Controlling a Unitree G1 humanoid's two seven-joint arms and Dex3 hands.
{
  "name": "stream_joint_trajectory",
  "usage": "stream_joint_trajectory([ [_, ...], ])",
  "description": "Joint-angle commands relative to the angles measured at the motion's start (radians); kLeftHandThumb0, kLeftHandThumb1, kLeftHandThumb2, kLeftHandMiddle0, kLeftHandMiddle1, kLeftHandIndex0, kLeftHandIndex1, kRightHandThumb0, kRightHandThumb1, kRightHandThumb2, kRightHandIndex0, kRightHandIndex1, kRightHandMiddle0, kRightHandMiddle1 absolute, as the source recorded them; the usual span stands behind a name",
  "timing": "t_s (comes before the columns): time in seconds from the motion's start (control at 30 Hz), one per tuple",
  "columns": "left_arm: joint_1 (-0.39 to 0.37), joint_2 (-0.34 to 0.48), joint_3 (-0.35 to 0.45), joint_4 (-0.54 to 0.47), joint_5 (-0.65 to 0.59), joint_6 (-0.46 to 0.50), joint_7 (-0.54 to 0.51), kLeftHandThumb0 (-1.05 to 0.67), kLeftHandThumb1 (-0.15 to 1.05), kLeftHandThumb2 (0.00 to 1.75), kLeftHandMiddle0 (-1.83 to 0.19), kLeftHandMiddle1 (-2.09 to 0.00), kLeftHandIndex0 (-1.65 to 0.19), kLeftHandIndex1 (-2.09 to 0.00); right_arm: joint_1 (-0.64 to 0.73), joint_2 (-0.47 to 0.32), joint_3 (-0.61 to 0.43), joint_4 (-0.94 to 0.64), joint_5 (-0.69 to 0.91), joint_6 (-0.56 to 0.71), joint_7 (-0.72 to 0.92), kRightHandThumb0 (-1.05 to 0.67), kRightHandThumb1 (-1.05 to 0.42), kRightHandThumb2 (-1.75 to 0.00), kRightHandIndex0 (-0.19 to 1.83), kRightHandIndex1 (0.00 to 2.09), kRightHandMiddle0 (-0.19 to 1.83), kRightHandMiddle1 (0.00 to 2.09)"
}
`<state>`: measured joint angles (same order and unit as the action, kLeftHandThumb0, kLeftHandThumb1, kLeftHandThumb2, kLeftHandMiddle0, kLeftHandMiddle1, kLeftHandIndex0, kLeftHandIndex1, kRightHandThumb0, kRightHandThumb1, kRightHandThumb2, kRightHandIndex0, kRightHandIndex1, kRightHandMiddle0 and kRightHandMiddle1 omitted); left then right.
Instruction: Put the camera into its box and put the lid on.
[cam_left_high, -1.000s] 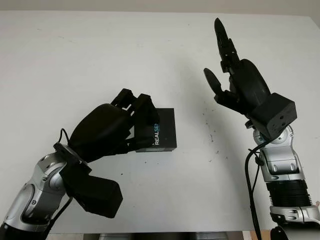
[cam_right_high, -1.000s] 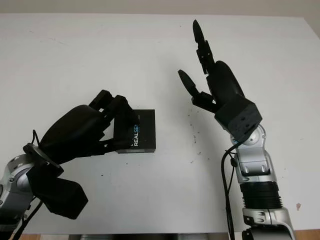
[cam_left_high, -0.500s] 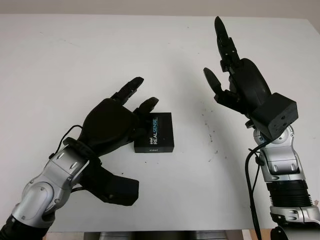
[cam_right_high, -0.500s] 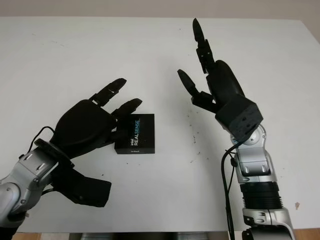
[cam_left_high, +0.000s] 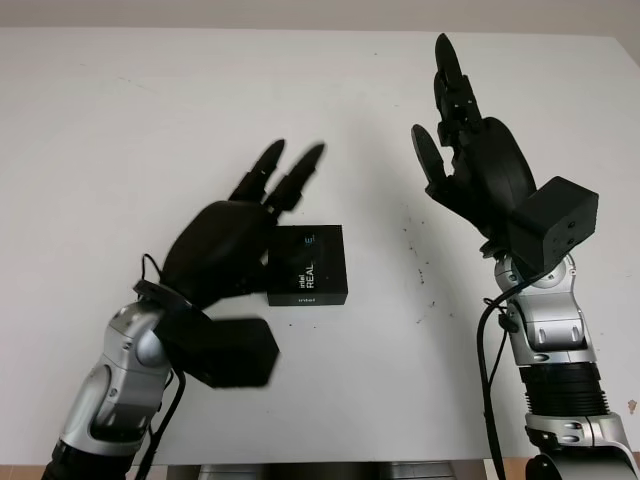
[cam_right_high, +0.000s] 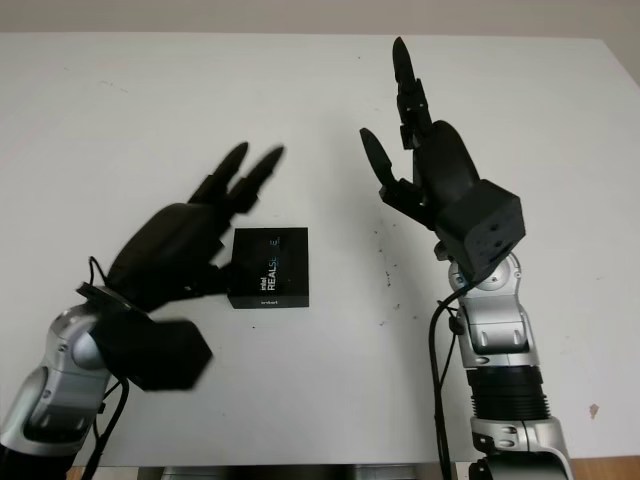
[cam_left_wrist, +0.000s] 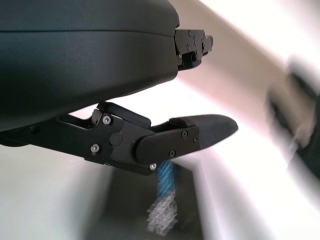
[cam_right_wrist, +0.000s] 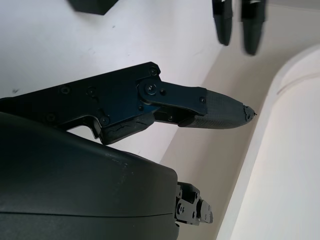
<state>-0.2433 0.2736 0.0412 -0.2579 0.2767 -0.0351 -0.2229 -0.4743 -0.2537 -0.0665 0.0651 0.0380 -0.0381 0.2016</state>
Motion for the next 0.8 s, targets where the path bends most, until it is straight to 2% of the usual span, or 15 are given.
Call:
stream_joint_trajectory([
  [0.0,-0.059,-0.063,0.104,0.059,-0.162,0.017,0.042,-0.74,1.05,0.60,0.19,0.00,0.19,0.00,0.024,0.029,-0.009,-0.048,0.031,0.031,-0.010,-0.81,-1.05,-0.61,-0.19,0.00,-0.19,0.00],
  [0.1,-0.099,-0.107,0.162,0.113,-0.318,0.036,0.070,-0.78,1.05,0.57,0.19,0.00,0.19,0.00,0.037,0.041,-0.001,-0.065,0.035,0.064,-0.017,-0.81,-1.05,-0.63,-0.19,0.00,-0.19,0.00],
  [0.27,-0.148,-0.104,0.211,0.213,-0.452,0.024,0.062,-0.80,1.05,0.68,0.19,0.00,0.19,0.00,0.045,0.073,0.003,-0.072,0.049,0.104,-0.031,-0.79,-1.05,-0.67,-0.19,0.00,-0.19,0.00],
  [0.33,-0.166,-0.103,0.231,0.246,-0.507,0.047,0.057,-0.82,1.05,0.69,0.19,0.00,0.19,0.00,0.044,0.081,0.005,-0.064,0.046,0.109,-0.041,-0.80,-1.05,-0.67,-0.19,0.00,-0.19,0.00],
  [0.6,-0.196,-0.098,0.255,0.305,-0.625,0.117,0.040,-0.85,1.05,0.67,0.19,0.00,0.19,0.00,0.059,0.067,0.025,-0.088,-0.010,0.168,-0.066,-0.81,-1.05,-0.69,-0.19,0.00,-0.19,0.00],
  [0.77,-0.190,-0.091,0.248,0.308,-0.646,0.148,0.033,-0.84,1.05,0.67,0.19,0.00,0.19,0.00,0.080,0.080,0.034,-0.117,-0.047,0.222,-0.098,-0.85,-1.05,-0.66,-0.19,0.00,-0.19,0.00],
])
